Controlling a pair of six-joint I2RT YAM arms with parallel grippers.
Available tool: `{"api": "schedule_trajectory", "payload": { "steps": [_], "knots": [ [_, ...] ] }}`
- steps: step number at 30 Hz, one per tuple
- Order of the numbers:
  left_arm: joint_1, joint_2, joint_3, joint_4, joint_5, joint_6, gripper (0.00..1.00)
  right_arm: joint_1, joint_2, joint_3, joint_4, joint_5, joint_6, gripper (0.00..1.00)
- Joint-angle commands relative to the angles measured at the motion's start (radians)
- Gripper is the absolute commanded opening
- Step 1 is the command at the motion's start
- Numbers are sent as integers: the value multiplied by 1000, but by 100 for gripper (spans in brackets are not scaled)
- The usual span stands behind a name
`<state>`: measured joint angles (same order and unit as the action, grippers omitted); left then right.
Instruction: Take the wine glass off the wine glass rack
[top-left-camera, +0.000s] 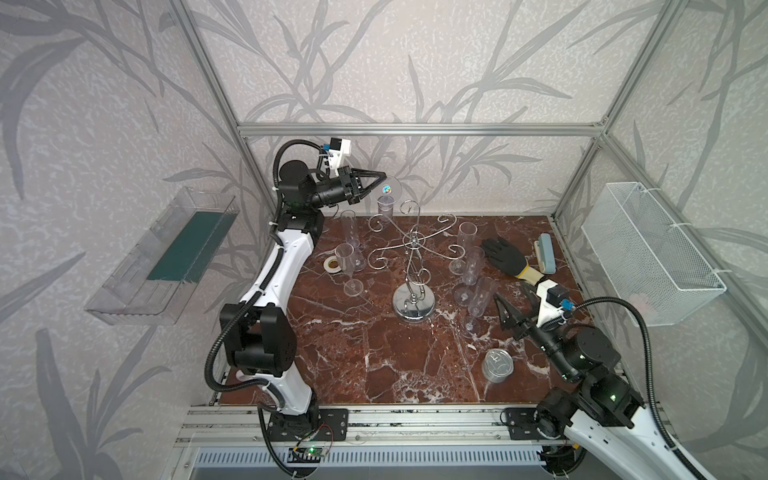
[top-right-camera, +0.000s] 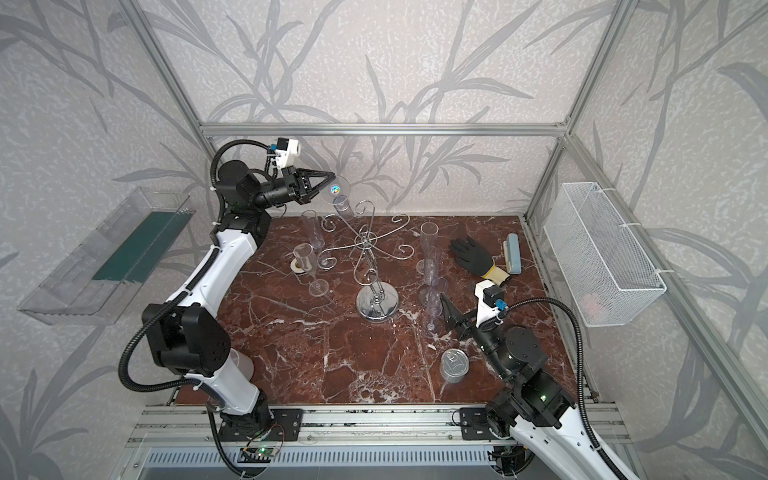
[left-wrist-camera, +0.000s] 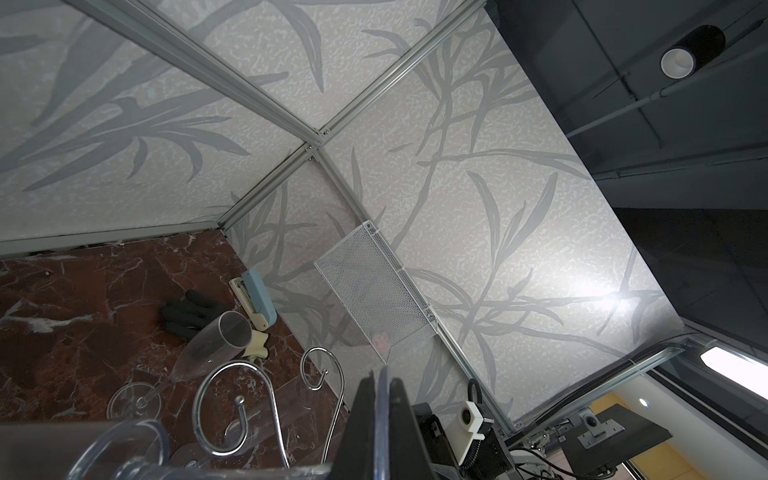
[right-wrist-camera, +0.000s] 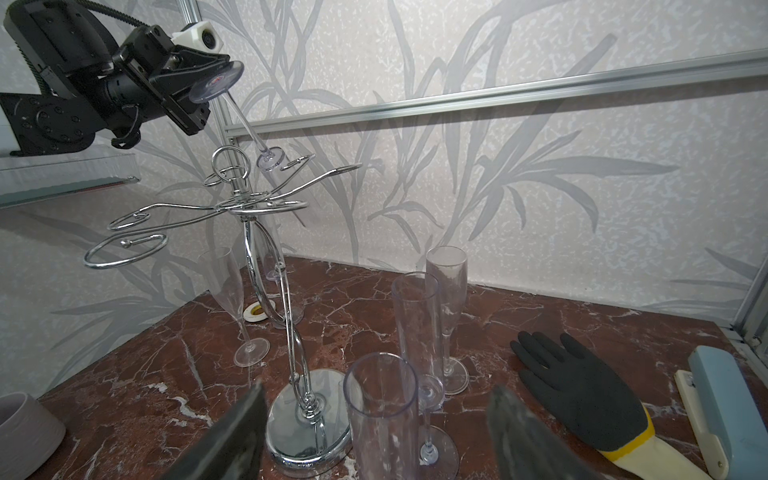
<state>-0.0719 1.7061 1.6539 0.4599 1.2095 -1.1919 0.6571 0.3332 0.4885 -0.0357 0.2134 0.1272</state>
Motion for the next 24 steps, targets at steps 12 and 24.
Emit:
{"api": "schedule_trajectory", "payload": {
  "steps": [12, 24],
  "knots": [
    [-11, -224, 39, -429, -222, 589, 0, -5, 48, 72, 11, 20, -36, 82],
    [-230, -469, -48, -693, -610, 1255, 0, -4, 198, 257, -33, -2, -24, 82]
  ]
}}
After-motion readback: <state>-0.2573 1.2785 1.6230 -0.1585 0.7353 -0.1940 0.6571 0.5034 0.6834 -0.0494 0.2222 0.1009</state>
